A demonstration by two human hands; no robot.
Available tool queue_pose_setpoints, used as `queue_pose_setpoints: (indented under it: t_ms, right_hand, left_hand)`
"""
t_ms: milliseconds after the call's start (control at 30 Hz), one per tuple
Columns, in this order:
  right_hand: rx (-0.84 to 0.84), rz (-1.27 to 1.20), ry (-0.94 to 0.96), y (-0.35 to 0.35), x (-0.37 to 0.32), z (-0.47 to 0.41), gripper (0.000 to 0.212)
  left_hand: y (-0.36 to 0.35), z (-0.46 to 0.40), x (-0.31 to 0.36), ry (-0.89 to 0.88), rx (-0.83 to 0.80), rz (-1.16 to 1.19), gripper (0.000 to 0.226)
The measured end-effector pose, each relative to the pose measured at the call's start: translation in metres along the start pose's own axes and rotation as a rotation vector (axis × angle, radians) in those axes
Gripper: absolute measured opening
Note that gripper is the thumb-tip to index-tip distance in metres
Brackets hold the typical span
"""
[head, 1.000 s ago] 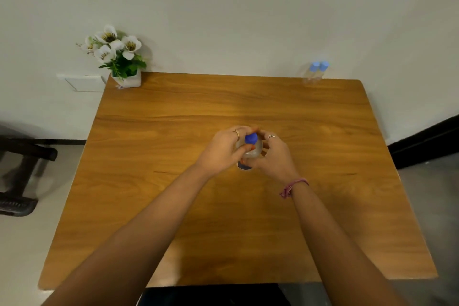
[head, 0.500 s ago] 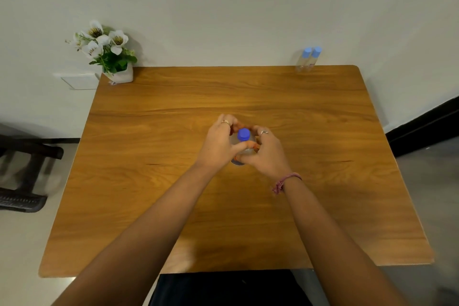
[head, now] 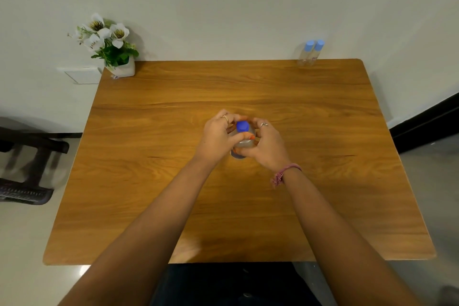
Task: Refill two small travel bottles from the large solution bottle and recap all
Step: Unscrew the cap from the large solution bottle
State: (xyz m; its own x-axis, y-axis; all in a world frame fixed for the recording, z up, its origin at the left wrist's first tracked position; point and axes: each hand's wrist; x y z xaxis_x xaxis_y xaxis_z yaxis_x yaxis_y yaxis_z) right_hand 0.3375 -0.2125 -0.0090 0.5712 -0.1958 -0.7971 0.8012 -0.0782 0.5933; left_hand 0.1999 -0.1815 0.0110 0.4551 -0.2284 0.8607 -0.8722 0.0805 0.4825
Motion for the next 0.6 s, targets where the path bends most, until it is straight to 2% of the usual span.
queue_pose_setpoints:
  t_ms: [67, 167, 267, 400, 467, 500, 600]
  right_hand:
    - [-0.005, -0.005, 0.002, 0.000, 0.001, 0.000, 0.084]
    - [-0.014, -0.004, -0.002, 0.000, 0.001, -0.001, 0.082]
    - [-0.018, -0.040, -0.017, 0.001, 0.000, -0.001, 0.080]
    - [-0.026, -0.044, -0.021, 0.002, 0.000, 0.000, 0.081]
    - [-0.035, -0.044, -0.020, 0.003, -0.001, 0.000, 0.083]
    - [-0.035, -0.033, -0.018, 0.003, -0.001, 0.000, 0.083]
    - [-0.023, -0.007, -0.019, 0.003, -0.002, 0.000, 0.083]
  left_hand:
    - [0.002, -0.003, 0.003, -0.022, -0.066, -0.042, 0.051]
    - [0.011, -0.006, -0.001, -0.042, -0.271, 0.021, 0.070]
    - [0.014, -0.007, -0.007, -0.195, -0.316, -0.107, 0.054]
    - [0.015, -0.012, 0.000, -0.307, -0.269, -0.303, 0.037]
    - [0.017, -0.014, 0.007, -0.255, -0.186, -0.281, 0.034]
    - [0.019, -0.014, 0.009, -0.170, -0.128, -0.196, 0.033]
    - [0.036, -0.008, 0.008, 0.147, 0.023, 0.245, 0.038]
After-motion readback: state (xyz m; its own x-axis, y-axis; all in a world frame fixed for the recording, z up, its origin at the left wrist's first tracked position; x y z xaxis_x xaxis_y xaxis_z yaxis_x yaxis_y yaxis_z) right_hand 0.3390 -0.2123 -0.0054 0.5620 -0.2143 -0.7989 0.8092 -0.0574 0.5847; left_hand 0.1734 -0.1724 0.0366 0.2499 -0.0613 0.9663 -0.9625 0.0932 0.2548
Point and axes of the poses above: each hand's wrist, its own z-axis away from the middle knuckle, its own y-axis out of the back of the hand, x = y × z, and after that the axes turned 7 degrees about x, right-handed
